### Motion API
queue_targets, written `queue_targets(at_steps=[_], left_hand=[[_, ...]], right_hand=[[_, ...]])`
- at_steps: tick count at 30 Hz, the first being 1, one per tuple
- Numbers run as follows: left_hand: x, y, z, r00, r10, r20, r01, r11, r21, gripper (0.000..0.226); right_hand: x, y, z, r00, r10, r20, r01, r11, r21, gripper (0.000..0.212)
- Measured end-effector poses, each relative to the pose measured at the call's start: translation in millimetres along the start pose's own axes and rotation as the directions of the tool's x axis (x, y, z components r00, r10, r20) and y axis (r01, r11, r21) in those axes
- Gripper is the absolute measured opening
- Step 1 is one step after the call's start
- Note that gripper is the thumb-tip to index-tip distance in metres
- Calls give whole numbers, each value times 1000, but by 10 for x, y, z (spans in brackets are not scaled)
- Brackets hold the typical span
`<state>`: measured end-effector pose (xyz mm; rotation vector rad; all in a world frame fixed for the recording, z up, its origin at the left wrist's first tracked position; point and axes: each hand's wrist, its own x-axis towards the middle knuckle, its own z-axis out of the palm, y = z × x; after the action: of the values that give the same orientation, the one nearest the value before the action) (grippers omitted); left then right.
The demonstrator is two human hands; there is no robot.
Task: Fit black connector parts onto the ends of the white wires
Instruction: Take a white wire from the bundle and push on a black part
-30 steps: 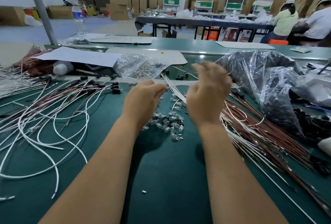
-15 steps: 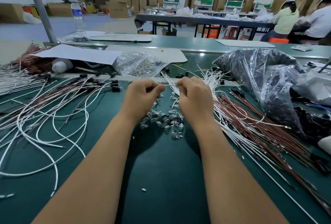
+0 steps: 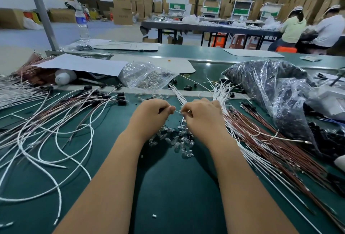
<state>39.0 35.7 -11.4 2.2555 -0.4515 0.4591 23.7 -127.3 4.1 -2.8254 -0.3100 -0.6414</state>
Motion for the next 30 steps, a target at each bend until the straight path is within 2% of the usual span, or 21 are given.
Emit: queue_targets(at_steps=[2,4,6,8,11,14,16,18,21,23,26,28,30], left_hand=[[7,-17,-17,998,-1,-56,1,1000,6,13],[28,-66,-70,979,-32,-201,24,999,-42,11],[47,-140,-133,925,-150,-349,132,988,-75,16],[75,-230,-148,883,-257,-393,254,965,-62,22],[194,-303,-113,900,-282,-331,301,954,5,31],[393,-358,-71,956,-254,-146,285,919,272,41],[491,-394,-62,957,-286,-55,280,851,444,38],[533,-437,-69,960,-276,-55,267,836,480,25],[547,-430,-103,954,-288,-82,299,903,309,13],[526,-387,-112,957,-280,-74,290,935,205,12],[414,-255,-132,959,-157,-235,178,981,74,19],[330,-132,-131,950,-153,-271,132,987,-94,24],[238,8,-77,948,-257,-189,171,910,-376,25]], right_hand=[[64,10,-26,997,70,-26,-70,997,-27,18],[119,23,-54,984,157,-86,-159,987,-24,17],[163,4,-43,965,218,-142,-226,973,-42,20],[193,-60,-2,956,257,-144,-266,963,-41,25],[216,-159,121,958,264,-113,-260,964,53,21],[161,-164,235,968,240,-78,-221,955,200,11],[126,-126,263,973,226,-32,-212,946,247,14],[109,-84,275,972,234,-4,-222,927,302,18],[104,-69,253,964,267,7,-249,886,391,14],[94,-85,244,964,266,-4,-240,878,413,12],[81,-125,222,962,269,-38,-216,842,495,9],[80,-142,199,957,287,-34,-203,750,629,11],[67,-155,164,951,308,-35,-173,621,764,15]])
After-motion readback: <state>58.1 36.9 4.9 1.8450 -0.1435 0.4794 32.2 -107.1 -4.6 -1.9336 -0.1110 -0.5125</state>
